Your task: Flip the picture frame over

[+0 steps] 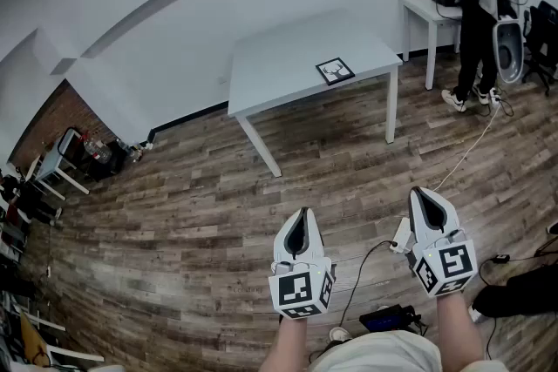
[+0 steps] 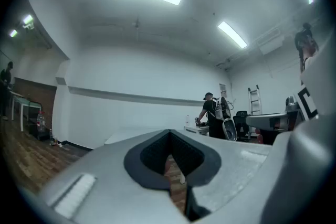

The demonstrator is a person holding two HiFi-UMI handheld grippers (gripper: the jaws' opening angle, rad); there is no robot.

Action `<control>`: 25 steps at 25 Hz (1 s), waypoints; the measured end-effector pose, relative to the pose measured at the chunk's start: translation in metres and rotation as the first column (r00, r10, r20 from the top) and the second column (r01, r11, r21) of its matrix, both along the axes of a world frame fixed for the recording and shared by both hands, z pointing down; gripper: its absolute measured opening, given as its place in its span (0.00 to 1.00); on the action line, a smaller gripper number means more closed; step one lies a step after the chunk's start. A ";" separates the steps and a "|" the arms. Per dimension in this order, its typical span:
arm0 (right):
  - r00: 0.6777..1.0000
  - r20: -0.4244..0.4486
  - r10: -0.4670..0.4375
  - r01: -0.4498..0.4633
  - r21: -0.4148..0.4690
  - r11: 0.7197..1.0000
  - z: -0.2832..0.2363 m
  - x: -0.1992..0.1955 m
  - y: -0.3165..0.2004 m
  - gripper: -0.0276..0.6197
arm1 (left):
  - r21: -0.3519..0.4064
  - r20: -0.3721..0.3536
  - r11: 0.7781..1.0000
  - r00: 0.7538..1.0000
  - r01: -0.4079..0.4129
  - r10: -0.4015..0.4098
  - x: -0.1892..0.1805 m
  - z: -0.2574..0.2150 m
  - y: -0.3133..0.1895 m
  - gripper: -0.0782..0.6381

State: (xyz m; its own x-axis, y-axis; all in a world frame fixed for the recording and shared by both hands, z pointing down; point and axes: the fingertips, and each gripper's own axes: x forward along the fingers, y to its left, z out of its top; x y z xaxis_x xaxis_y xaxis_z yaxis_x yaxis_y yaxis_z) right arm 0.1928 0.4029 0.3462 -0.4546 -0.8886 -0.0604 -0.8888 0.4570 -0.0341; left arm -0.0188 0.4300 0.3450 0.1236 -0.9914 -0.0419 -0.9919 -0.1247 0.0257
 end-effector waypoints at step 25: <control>1.000 0.000 -0.004 0.004 -0.020 1.000 0.005 0.022 -0.021 0.08 | -0.013 -0.013 1.000 1.000 0.027 -0.027 0.016 0.000 -0.019 0.11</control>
State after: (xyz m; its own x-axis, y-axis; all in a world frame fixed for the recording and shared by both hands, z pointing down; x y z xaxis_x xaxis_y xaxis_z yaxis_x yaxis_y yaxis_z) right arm 0.2144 0.3819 0.3512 -0.4582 -0.8878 -0.0424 -0.8869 0.4599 -0.0436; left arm -0.0030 0.4112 0.3448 0.0962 -0.9949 -0.0307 -0.9944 -0.0974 0.0404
